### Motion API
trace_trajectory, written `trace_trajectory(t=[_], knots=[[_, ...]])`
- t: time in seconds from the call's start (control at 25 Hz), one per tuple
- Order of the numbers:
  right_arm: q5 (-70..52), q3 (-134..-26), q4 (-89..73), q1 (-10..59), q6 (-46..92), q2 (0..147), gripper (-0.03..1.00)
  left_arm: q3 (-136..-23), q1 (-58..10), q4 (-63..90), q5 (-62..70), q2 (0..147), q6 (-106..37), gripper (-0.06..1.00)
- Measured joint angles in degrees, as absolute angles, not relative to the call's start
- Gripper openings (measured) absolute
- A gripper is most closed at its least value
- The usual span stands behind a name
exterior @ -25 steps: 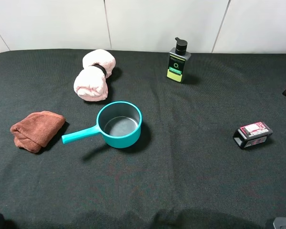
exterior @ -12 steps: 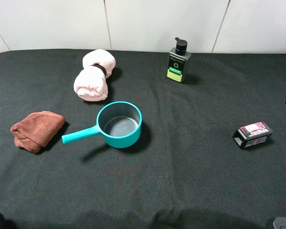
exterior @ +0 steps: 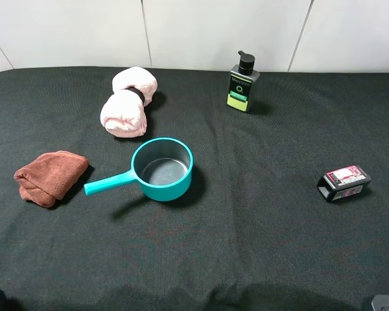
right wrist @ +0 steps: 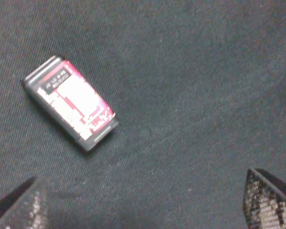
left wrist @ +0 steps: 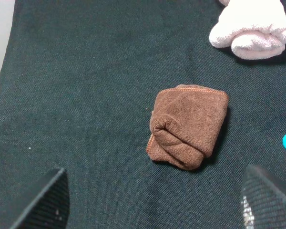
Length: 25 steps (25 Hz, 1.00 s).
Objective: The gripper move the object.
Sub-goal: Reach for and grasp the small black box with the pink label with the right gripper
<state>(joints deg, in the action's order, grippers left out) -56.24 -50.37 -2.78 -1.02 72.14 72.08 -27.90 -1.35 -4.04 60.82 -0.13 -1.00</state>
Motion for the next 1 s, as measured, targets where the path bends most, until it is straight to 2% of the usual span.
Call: trace_trajectory(t=[1.0], knots=[[-59.64, -50.37, -2.63, -1.02, 81.21, 77.14, 0.62, -27.90, -1.35, -4.04, 60.82, -0.13, -1.00, 0.77]])
